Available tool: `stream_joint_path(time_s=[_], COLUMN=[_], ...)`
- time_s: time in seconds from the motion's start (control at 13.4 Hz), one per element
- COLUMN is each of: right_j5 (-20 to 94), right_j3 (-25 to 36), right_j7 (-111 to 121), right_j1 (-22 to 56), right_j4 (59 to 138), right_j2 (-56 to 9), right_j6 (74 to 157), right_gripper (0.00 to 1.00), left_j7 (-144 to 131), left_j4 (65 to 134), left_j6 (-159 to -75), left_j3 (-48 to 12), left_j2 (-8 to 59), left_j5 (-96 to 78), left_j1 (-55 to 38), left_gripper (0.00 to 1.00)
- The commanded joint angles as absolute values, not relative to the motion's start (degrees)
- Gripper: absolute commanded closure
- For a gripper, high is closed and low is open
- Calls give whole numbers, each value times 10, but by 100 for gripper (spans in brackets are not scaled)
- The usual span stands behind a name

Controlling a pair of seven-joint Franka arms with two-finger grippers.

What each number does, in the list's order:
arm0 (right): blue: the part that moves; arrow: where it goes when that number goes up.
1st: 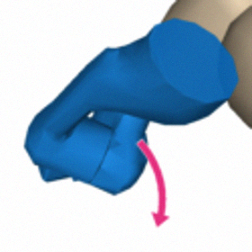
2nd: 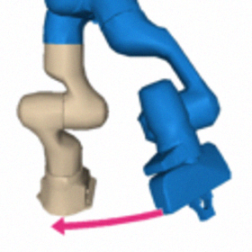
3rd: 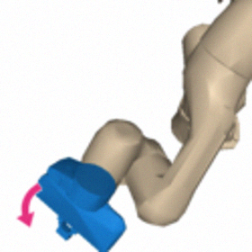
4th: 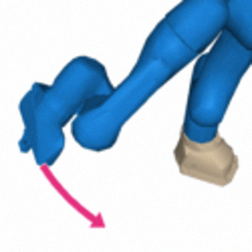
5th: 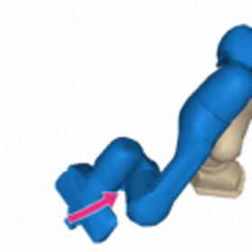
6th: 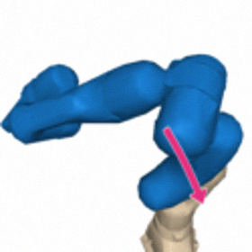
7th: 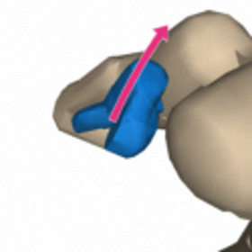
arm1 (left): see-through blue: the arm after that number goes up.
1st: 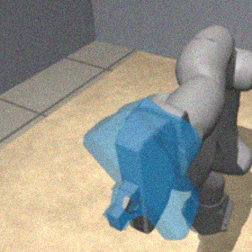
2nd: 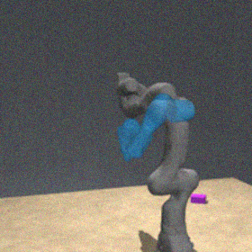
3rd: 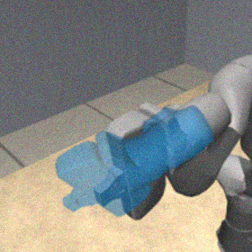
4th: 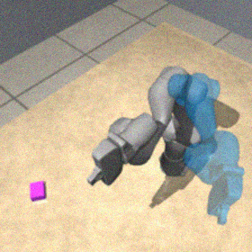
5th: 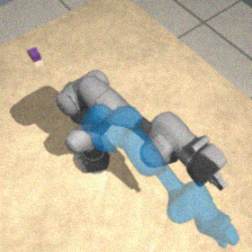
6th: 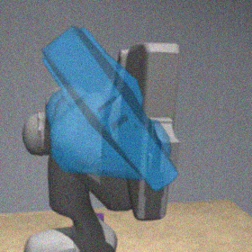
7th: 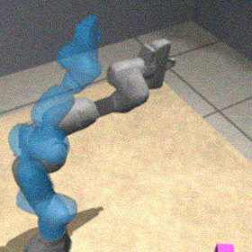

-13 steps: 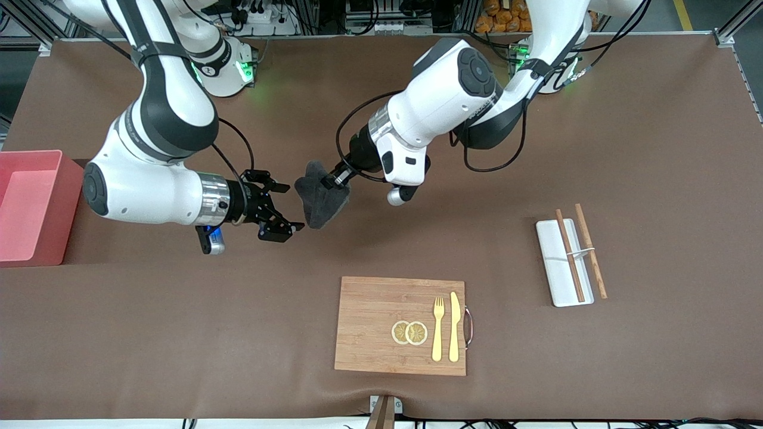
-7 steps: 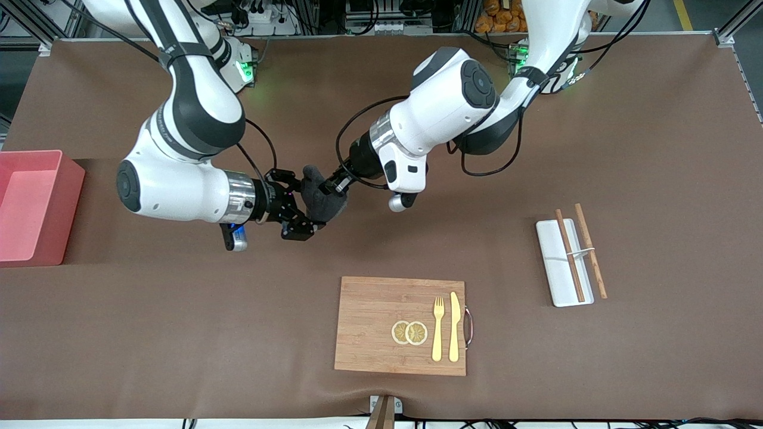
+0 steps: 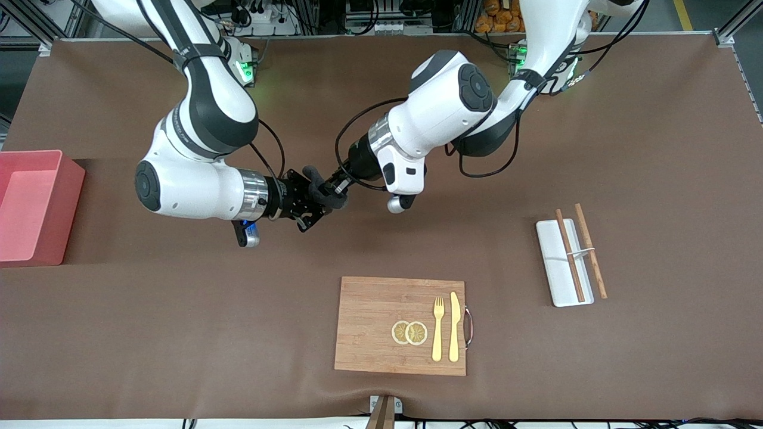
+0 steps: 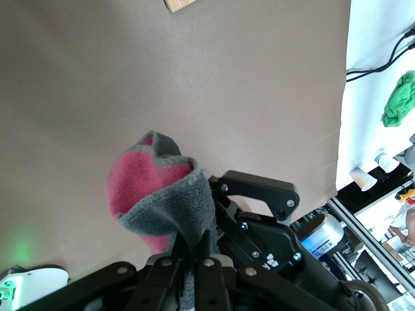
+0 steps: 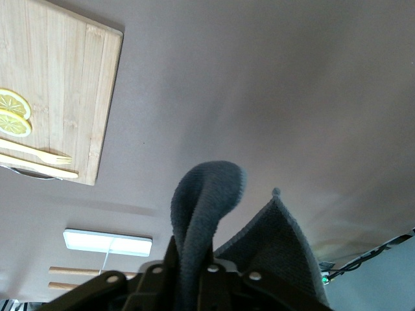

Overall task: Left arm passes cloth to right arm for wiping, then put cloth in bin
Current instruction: 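Grasp the cloth with the right gripper beside the left gripper, then release the cloth from the left gripper and withdraw it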

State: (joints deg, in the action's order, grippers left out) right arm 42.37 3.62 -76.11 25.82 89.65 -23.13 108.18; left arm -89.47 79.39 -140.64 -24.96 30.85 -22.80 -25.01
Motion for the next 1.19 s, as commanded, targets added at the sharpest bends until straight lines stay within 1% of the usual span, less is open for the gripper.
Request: stream_joint_path(time_s=[0.0, 0.15, 0.22, 0.3, 0.52, 0.6, 0.89, 1.04, 1.12], right_j5=[434, 433, 433, 432, 420, 399, 265, 209, 200], right_j3=[39, 39, 40, 40, 43, 43, 44, 44, 44], right_j7=[-766, -761, -759, -757, -674, -639, -555, -509, -473], right_j1=[252, 250, 247, 238, 224, 215, 199, 186, 172], right_j4=[896, 896, 894, 893, 897, 897, 897, 917, 929], right_j2=[-231, -231, -231, -230, -222, -221, -230, -241, -245], right_j6=[1084, 1077, 1070, 1065, 1050, 1044, 1056, 1070, 1073], right_gripper=[100, 100, 100, 100, 100, 100, 100, 100, 100], left_j7=[-900, -899, -899, -896, -894, -892, -841, -796, -768], left_j4=[783, 783, 783, 787, 787, 787, 787, 787, 787], left_j6=[-1413, -1410, -1406, -1398, -1305, -1269, -1131, -1055, -1032], left_j3=[-247, -246, -244, -243, -241, -240, -241, -240, -240], left_j2=[314, 307, 302, 290, 249, 237, 188, 171, 159], left_j5=[-238, -232, -230, -224, -163, -147, -76, -45, -27], left_j1=[-255, -250, -248, -245, -218, -212, -146, -128, -113], left_gripper=[99, 48, 7, 0, 0, 0, 0, 0, 0])
